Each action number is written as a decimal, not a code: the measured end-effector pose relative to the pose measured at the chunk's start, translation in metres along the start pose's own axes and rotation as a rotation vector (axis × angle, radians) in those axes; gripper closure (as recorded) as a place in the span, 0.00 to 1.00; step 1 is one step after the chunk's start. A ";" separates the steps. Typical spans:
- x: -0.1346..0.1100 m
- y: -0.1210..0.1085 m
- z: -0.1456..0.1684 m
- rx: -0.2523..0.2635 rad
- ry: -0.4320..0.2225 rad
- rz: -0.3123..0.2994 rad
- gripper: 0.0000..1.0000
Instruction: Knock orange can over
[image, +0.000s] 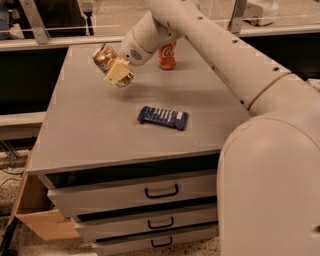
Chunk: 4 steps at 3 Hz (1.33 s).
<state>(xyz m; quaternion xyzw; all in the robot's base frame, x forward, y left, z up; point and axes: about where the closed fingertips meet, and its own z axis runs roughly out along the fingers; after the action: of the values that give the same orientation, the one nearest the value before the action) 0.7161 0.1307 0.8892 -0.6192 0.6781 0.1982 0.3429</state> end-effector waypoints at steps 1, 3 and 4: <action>0.016 0.011 -0.020 -0.025 0.131 -0.063 1.00; 0.007 0.028 -0.005 -0.142 0.232 -0.210 0.59; 0.002 0.033 0.002 -0.174 0.244 -0.255 0.36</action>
Offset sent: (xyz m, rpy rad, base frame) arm -0.0361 -0.0124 0.0014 -0.3335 -0.0117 0.2635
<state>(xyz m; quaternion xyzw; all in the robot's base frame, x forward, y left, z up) 0.6844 0.1356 0.8808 -0.7468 0.6108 0.1344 0.2260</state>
